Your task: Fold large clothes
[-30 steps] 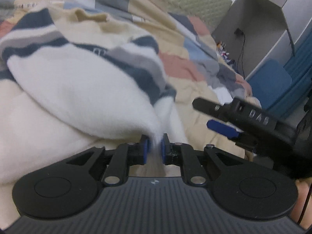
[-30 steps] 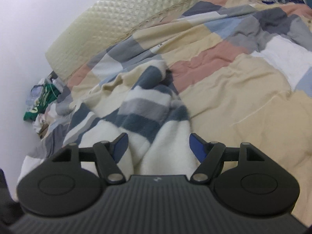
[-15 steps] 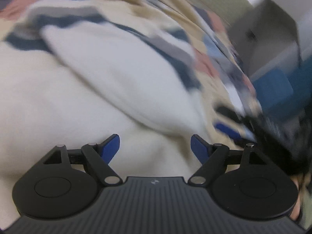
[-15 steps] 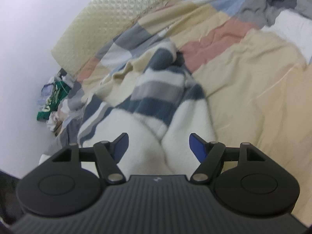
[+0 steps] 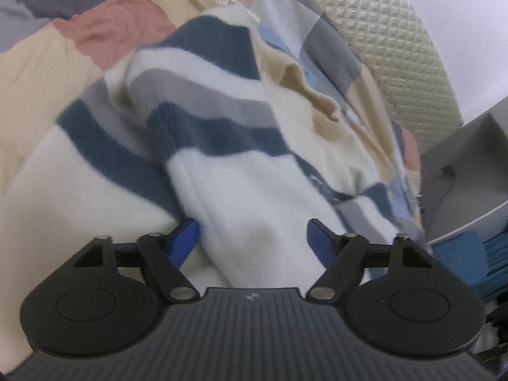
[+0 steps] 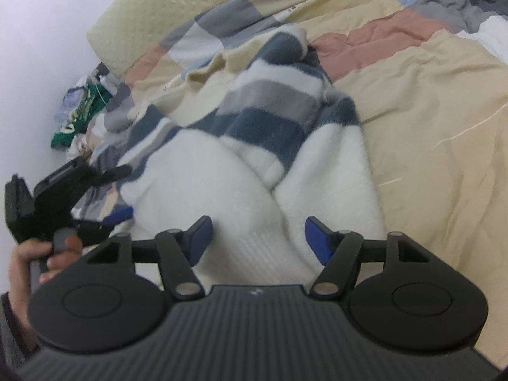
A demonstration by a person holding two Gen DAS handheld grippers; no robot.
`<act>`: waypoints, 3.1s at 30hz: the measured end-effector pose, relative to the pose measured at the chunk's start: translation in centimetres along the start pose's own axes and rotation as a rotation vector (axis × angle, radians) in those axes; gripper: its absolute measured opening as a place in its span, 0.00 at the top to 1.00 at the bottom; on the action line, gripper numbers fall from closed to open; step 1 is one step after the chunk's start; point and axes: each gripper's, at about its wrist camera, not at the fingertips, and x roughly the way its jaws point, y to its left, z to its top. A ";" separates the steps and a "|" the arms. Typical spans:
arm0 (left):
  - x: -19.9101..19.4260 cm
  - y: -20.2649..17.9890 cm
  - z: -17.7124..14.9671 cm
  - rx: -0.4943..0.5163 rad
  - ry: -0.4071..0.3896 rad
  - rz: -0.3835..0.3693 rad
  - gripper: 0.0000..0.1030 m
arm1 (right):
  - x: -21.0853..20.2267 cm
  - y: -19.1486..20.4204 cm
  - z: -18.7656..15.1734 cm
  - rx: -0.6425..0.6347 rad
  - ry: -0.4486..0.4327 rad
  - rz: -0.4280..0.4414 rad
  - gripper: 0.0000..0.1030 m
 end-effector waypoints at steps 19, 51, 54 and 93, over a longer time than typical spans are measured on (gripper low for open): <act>1.6 -0.1 0.6 0.074 0.010 0.073 0.82 | 1.0 2.4 0.2 -0.220 -0.047 -0.114 0.90; -17.0 -1.0 -5.9 0.333 0.098 0.319 0.48 | -9.1 0.9 -4.1 -0.013 -0.092 -0.112 0.43; -16.5 0.4 -5.7 0.262 0.107 0.330 0.43 | -8.9 0.0 -4.5 0.037 -0.087 -0.132 0.17; -10.5 4.4 -6.8 -0.004 0.299 0.257 0.18 | -4.0 -3.1 -6.8 0.360 0.125 0.083 0.18</act>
